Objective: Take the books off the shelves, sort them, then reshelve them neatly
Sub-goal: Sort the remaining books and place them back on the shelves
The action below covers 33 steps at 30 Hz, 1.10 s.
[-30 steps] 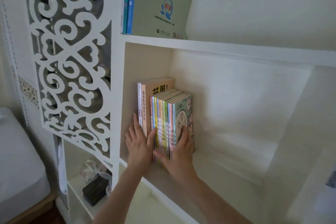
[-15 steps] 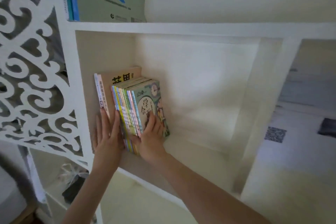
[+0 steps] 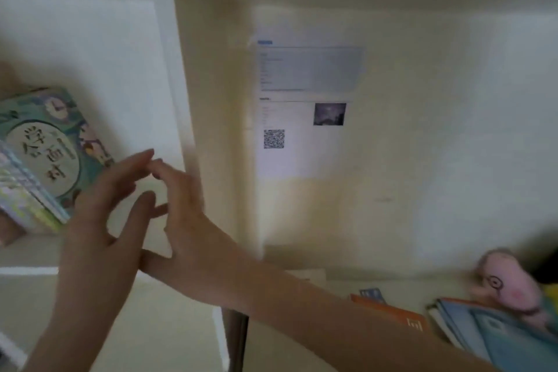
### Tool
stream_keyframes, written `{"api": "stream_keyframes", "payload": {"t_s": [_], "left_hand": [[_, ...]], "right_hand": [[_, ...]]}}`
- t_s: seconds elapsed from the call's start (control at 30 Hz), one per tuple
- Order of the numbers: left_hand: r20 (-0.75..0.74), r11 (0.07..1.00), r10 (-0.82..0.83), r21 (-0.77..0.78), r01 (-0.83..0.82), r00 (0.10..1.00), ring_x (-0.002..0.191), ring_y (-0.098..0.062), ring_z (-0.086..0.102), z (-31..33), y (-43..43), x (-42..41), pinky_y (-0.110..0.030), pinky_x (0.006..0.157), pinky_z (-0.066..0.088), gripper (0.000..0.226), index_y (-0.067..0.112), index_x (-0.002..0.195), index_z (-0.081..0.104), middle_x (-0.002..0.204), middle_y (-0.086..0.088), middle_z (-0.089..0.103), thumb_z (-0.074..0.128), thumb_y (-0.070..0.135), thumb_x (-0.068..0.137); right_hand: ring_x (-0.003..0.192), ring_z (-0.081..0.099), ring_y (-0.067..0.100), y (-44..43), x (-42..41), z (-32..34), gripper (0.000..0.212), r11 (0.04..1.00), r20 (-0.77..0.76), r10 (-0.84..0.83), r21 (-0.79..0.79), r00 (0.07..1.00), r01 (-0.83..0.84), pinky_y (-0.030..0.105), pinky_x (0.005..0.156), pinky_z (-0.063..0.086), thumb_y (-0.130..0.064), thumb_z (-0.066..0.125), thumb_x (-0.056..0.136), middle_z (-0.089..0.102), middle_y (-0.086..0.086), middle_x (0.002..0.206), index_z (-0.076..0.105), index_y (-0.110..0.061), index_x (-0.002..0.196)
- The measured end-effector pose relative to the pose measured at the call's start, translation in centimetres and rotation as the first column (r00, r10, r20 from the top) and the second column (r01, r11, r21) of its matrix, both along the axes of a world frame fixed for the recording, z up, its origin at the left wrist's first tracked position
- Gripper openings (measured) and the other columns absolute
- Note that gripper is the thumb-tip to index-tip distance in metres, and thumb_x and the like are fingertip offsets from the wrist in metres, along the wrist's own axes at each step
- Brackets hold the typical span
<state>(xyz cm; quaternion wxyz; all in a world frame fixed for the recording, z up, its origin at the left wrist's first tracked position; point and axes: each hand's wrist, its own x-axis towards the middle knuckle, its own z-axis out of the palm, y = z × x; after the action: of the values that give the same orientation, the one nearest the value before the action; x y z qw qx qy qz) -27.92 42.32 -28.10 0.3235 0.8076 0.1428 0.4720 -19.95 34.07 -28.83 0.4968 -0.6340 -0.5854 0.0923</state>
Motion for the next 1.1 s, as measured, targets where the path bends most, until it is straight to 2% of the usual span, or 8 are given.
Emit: {"api": "stream_keyframes", "payload": {"t_s": [0.2, 0.27, 0.37, 0.5, 0.67, 0.8, 1.0, 1.1], "left_hand": [[0.117, 0.982, -0.150, 0.129, 0.135, 0.982, 0.129, -0.014, 0.044, -2.2, -8.2, 0.9, -0.047, 0.103, 0.041, 0.044, 0.045, 0.125, 0.047, 0.138, 0.006, 0.046, 0.049, 0.029, 0.084], [0.107, 0.954, -0.283, 0.130, 0.269, 0.953, 0.122, -0.017, 0.051, -3.6, -11.8, 1.6, -0.043, 0.099, 0.044, 0.040, 0.041, 0.122, 0.051, 0.133, 0.007, 0.051, 0.050, 0.029, 0.084], [-0.091, 0.852, -0.517, -0.157, 0.500, 0.851, 0.112, -0.004, 0.058, -6.9, -15.8, 5.8, -0.019, 0.094, 0.045, 0.037, 0.047, 0.118, 0.054, 0.121, 0.019, 0.059, 0.053, 0.035, 0.083], [-0.376, 0.812, -0.583, -0.296, 0.503, 0.720, 0.111, 0.004, 0.052, -14.6, -20.0, 12.7, -0.030, 0.097, 0.045, 0.037, 0.050, 0.118, 0.046, 0.120, 0.020, 0.057, 0.059, 0.029, 0.091], [-0.538, 0.724, -0.690, -0.482, 0.494, 0.485, 0.117, -0.006, 0.048, -20.8, -27.2, 16.7, -0.023, 0.095, 0.044, 0.039, 0.044, 0.126, 0.042, 0.131, 0.011, 0.047, 0.058, 0.031, 0.092], [-0.563, 0.649, -0.748, -0.513, 0.562, 0.350, 0.117, -0.005, 0.045, -23.3, -32.3, 18.7, -0.026, 0.099, 0.040, 0.044, 0.034, 0.133, 0.043, 0.131, 0.012, 0.045, 0.058, 0.026, 0.093], [-0.669, 0.628, -0.721, -0.520, 0.579, 0.182, 0.128, -0.010, 0.040, -28.0, -38.0, 20.7, -0.030, 0.107, 0.035, 0.050, 0.030, 0.141, 0.038, 0.143, 0.003, 0.039, 0.054, 0.019, 0.095], [-0.717, 0.629, -0.685, -0.493, 0.601, 0.129, 0.134, -0.012, 0.034, -30.1, -39.8, 21.6, -0.015, 0.104, 0.023, 0.054, 0.025, 0.144, 0.032, 0.147, 0.001, 0.034, 0.052, 0.012, 0.095]], "right_hand": [[0.114, 0.050, -0.001, -13.1, 3.8, -3.5, 0.092, 0.977, -0.152, -0.213, -0.048, 0.965, 0.208, 0.019, 0.095, 0.047, -0.017, 0.074, 0.083, 0.021, -0.024, 0.142, 0.009, -0.050, 0.139], [0.115, 0.051, 0.002, -17.7, 5.2, -6.4, 0.093, 0.945, -0.199, -0.326, -0.095, 0.924, 0.313, 0.021, 0.094, 0.049, -0.019, 0.076, 0.082, 0.022, -0.027, 0.141, 0.009, -0.054, 0.136], [0.111, 0.055, 0.002, -24.3, 6.6, -11.3, 0.090, 0.857, -0.304, -0.514, -0.205, 0.802, 0.472, 0.018, 0.089, 0.049, -0.015, 0.079, 0.079, 0.030, -0.025, 0.138, 0.018, -0.053, 0.133], [0.097, 0.058, -0.002, -32.4, 7.0, -17.0, 0.079, 0.718, -0.423, -0.695, -0.362, 0.582, 0.594, 0.014, 0.076, 0.050, -0.010, 0.078, 0.077, 0.035, -0.011, 0.136, 0.027, -0.030, 0.133], [0.104, 0.059, 0.006, -40.5, 7.7, -21.2, 0.077, 0.593, -0.505, -0.787, -0.462, 0.353, 0.660, 0.019, 0.076, 0.052, -0.020, 0.077, 0.075, 0.037, -0.012, 0.135, 0.027, -0.042, 0.128], [0.119, 0.047, 0.009, -45.9, 9.0, -25.2, 0.083, 0.424, -0.277, -0.905, -0.535, 0.323, 0.730, 0.011, 0.088, 0.040, -0.025, 0.080, 0.075, 0.032, -0.011, 0.136, 0.022, -0.044, 0.130], [0.142, 0.026, 0.024, -50.2, 12.9, -32.1, 0.106, 0.193, 0.274, -0.842, -0.653, 0.466, 0.733, 0.035, 0.113, 0.024, -0.044, 0.082, 0.069, 0.025, 0.002, 0.154, 0.016, -0.022, 0.150], [0.144, 0.023, 0.027, -50.7, 14.1, -34.3, 0.113, 0.128, 0.383, -0.750, -0.715, 0.539, 0.687, 0.040, 0.114, 0.023, -0.049, 0.083, 0.065, 0.023, 0.006, 0.156, 0.016, -0.021, 0.152]]}}
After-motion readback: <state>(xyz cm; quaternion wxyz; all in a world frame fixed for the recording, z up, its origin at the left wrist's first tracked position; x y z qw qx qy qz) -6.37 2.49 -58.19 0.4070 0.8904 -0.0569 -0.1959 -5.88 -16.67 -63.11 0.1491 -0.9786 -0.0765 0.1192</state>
